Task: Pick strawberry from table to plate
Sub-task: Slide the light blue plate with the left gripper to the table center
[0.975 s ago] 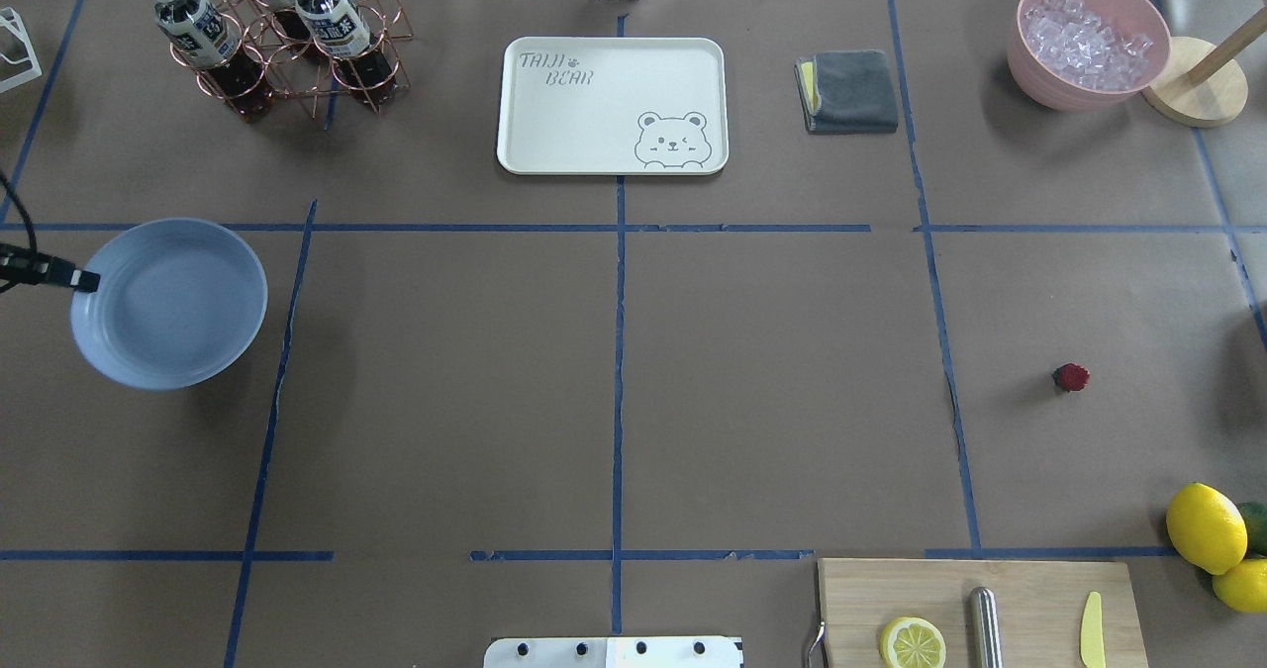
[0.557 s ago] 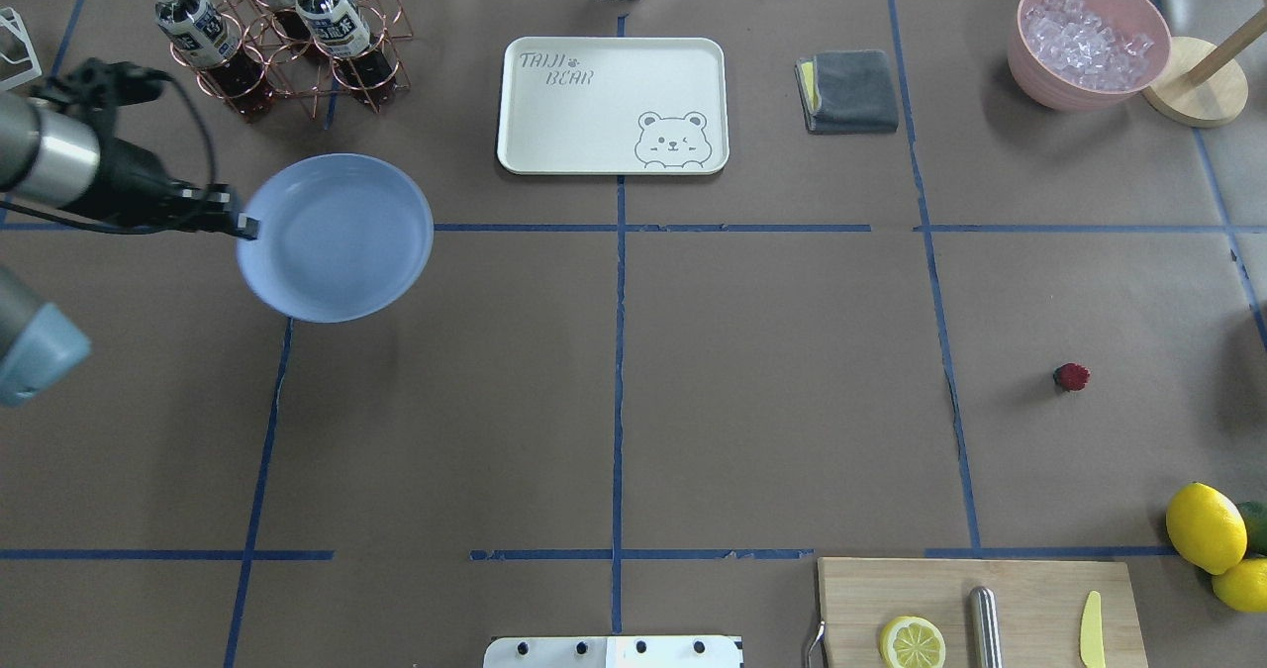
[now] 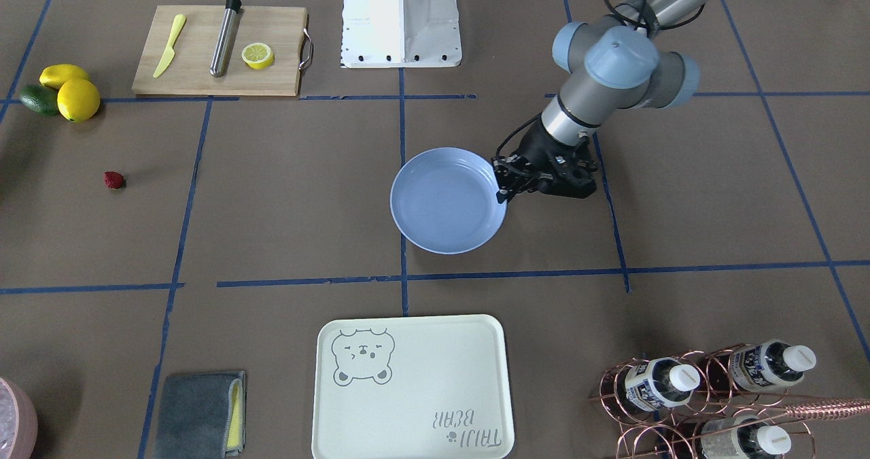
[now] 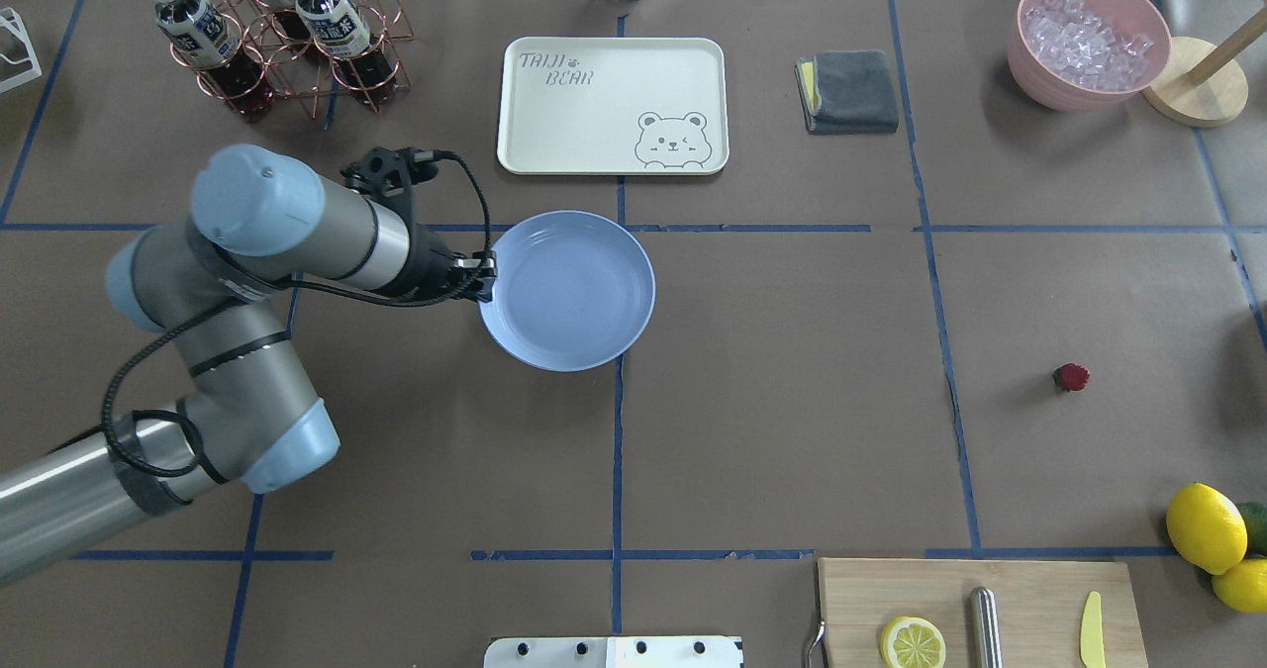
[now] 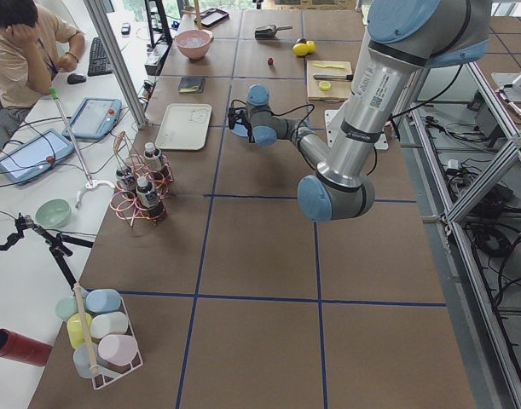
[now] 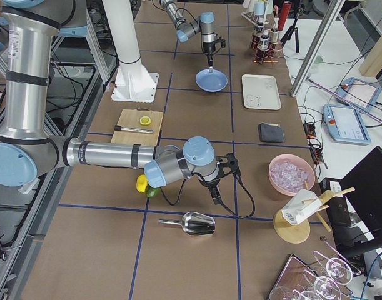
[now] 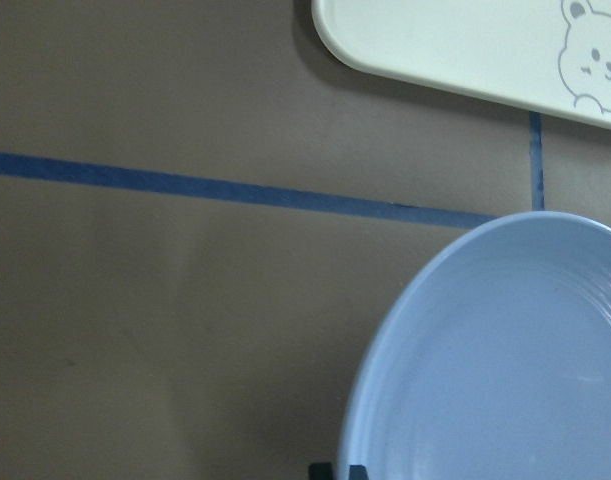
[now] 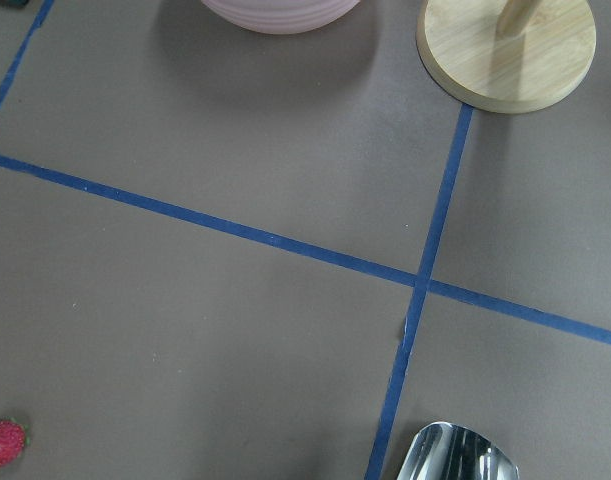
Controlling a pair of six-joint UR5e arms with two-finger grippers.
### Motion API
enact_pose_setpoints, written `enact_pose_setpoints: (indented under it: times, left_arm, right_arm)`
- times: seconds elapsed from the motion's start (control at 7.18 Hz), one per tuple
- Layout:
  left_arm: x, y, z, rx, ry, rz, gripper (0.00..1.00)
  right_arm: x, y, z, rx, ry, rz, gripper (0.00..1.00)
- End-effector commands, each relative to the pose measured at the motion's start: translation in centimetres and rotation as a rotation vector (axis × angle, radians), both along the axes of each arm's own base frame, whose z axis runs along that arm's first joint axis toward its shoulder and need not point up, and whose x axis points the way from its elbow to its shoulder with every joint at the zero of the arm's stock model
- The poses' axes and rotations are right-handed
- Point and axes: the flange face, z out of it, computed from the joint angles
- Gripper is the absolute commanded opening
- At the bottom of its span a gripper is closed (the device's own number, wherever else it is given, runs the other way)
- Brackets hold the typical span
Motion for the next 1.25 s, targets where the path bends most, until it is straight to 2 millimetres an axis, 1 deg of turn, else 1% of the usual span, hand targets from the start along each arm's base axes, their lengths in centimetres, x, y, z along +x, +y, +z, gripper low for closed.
enact_pose_setpoints:
  times: [0.0,0.28,0.7,0.84,0.98,1.11]
  left_arm:
    - [3.5,2.7,-0.4,0.005,-0.004,0.015,0.0]
    - [3.8,3.3,-0.1,0.007,-0.009,0.026,0.0]
    - [3.5,3.4,0.2,0.013,-0.011,0.029,0.0]
    - [3.4,3.3,0.1,0.018,-0.01,0.029,0.61]
    - [2.7,3.2,-0.4,0.047,-0.003,0.037,1.0]
    - [-1.4,1.9,0.3,0.083,-0.007,0.034,1.0]
  right_arm:
    - [0.0,0.0,0.0,0.0,-0.001,0.0,1.0]
    - [0.0,0.0,0.0,-0.001,-0.001,0.0,1.0]
    - [0.0,0.0,0.0,0.0,-0.001,0.0,1.0]
    - [0.1,0.0,0.0,-0.001,-0.003,0.002,1.0]
    - [0.0,0.1,-0.3,0.004,-0.012,-0.005,1.0]
    - [0.0,0.0,-0.8,0.032,-0.014,-0.003,1.0]
